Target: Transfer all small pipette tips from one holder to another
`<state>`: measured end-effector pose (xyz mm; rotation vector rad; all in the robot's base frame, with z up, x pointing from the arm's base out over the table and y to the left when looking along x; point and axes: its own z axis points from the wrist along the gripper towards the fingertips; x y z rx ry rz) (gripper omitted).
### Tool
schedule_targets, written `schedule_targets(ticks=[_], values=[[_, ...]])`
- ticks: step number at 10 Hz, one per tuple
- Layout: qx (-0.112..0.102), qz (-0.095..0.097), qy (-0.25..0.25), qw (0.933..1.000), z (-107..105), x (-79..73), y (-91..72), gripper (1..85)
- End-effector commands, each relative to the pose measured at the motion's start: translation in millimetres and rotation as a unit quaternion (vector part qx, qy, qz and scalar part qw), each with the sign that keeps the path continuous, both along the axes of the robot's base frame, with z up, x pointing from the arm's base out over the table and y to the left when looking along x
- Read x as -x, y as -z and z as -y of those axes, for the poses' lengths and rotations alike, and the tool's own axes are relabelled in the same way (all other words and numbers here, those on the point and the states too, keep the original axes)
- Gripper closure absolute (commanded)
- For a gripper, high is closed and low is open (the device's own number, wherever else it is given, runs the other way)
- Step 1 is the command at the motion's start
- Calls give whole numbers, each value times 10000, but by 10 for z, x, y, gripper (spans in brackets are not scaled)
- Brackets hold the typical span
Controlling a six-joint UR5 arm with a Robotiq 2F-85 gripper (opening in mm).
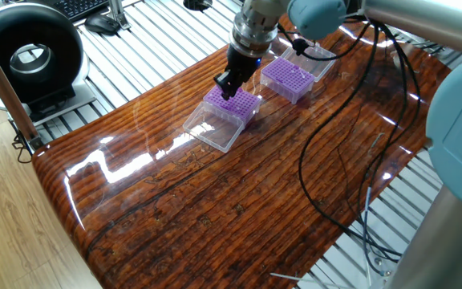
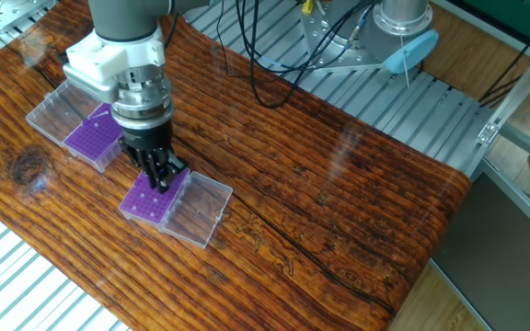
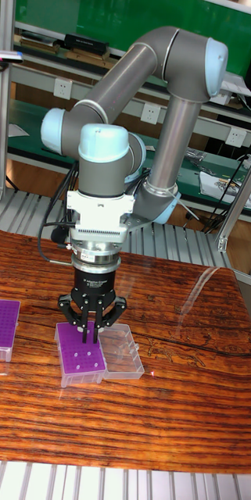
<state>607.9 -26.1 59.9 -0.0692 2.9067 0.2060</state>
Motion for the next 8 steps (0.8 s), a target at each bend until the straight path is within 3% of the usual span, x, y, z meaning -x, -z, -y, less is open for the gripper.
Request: schedule_targets(ticks=[1, 2, 5, 8], values=[[3, 10, 161, 9999, 60, 51, -4, 623], [92, 14, 206, 9997, 115, 54, -2, 633], [-128, 162, 116, 9997, 18, 34, -85, 637], [-335, 420, 238, 9983, -76, -104, -158, 633]])
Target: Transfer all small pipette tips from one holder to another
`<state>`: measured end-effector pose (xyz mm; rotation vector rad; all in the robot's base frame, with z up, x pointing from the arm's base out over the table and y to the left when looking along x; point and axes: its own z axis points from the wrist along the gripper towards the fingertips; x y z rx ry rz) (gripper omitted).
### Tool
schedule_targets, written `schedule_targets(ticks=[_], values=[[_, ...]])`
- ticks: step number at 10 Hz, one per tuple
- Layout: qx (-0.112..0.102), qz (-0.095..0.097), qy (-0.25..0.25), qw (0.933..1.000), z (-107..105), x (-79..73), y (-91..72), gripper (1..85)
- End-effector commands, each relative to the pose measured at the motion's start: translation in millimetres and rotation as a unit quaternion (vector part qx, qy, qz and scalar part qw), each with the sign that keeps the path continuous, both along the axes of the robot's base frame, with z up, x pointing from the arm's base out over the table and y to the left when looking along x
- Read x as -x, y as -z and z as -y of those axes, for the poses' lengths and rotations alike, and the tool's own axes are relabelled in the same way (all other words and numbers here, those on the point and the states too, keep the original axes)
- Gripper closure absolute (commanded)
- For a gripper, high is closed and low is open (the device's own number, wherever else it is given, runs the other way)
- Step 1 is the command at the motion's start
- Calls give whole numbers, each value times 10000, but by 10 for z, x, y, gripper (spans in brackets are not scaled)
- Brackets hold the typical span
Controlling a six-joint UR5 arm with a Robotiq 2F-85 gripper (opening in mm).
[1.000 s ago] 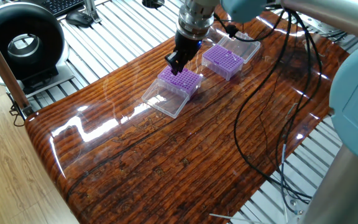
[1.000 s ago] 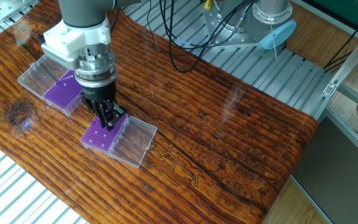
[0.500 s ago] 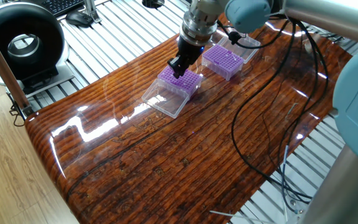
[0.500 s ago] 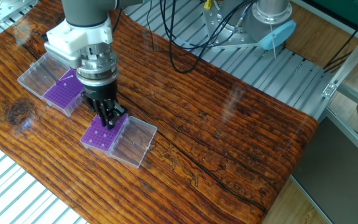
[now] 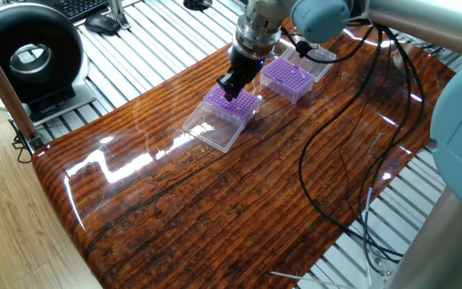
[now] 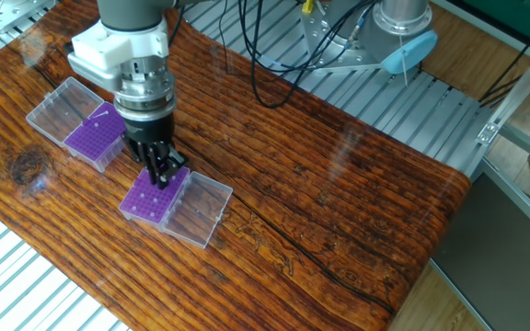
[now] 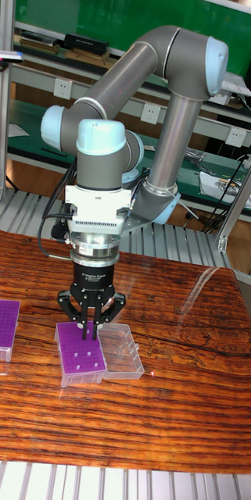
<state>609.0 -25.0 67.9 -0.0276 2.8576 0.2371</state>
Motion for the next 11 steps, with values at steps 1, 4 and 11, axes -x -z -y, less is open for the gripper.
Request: schedule_targets(ticks=[1, 4, 11], values=[[-215, 267, 100, 9994, -72, -132, -83, 633], [29, -44, 164, 9999, 63, 18, 5, 647], [227, -505, 347, 9979, 124, 293, 82, 653]])
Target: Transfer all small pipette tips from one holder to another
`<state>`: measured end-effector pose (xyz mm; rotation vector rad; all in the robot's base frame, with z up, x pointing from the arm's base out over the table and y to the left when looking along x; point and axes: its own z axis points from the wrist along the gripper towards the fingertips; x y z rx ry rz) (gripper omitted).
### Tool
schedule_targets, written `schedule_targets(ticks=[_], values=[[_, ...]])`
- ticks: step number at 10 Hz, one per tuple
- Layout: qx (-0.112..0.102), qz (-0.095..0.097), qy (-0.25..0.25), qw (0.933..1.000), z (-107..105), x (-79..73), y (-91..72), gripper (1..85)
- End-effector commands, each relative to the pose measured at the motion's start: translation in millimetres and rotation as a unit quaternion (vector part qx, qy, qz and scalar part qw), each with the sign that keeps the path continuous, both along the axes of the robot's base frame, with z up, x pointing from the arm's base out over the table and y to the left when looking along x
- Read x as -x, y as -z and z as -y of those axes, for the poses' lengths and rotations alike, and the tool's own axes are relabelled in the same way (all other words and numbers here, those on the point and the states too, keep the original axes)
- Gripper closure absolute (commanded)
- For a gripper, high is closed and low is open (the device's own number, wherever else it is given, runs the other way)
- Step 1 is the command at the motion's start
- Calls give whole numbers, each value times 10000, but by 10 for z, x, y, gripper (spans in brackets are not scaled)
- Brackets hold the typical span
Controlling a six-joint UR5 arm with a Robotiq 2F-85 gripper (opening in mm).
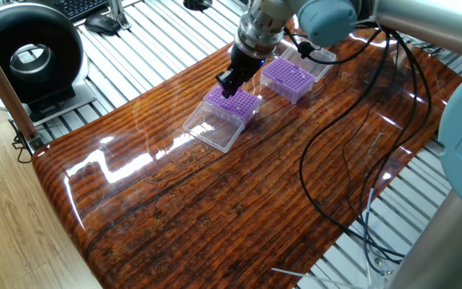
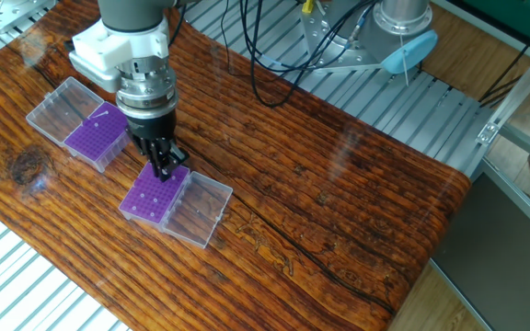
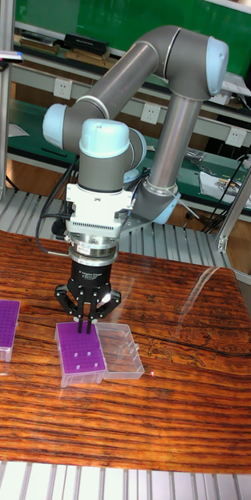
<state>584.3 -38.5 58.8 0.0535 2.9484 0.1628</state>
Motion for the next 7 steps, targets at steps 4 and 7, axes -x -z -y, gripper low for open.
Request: schedule_targets(ticks=[4, 7], values=[[-1, -44, 67, 10000, -31, 62, -5, 650], [-3, -14, 78, 10000, -64, 69, 13, 647]])
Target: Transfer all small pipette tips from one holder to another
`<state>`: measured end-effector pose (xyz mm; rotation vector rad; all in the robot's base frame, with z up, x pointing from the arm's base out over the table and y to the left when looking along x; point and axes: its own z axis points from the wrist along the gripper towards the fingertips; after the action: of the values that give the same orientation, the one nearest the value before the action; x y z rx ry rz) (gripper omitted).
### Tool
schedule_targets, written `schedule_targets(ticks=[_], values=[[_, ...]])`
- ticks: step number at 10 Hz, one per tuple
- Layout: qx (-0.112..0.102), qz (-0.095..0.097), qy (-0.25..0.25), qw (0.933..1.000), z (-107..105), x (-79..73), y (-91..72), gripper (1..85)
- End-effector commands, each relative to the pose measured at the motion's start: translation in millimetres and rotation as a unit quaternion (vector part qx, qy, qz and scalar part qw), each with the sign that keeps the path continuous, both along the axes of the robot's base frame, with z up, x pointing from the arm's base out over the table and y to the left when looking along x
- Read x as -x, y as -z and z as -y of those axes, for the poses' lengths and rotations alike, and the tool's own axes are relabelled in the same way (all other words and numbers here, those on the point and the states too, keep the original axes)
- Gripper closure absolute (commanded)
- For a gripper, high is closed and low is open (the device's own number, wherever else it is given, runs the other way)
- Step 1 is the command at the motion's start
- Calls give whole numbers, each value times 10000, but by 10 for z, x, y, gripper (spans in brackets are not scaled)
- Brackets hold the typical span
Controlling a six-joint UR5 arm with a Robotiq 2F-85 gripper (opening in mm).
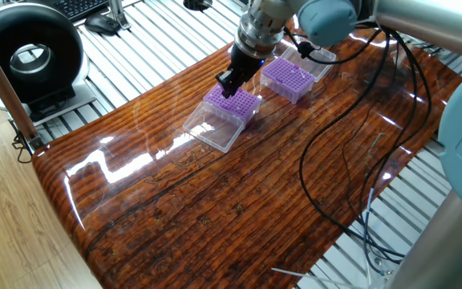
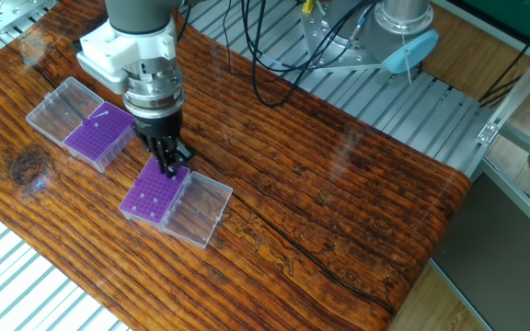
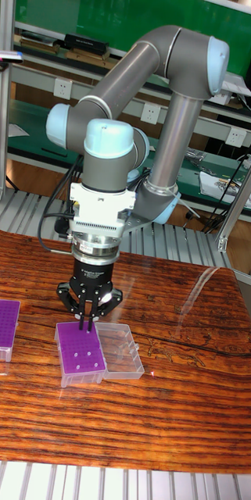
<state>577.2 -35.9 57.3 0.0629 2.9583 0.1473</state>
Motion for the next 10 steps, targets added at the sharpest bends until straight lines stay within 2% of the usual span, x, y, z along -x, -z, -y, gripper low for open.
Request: schedule_targets(ticks=[1, 10], values=[[-39, 34, 52, 10000, -41, 4, 10, 647], [-52, 143, 47, 9999, -103, -29, 95, 647]])
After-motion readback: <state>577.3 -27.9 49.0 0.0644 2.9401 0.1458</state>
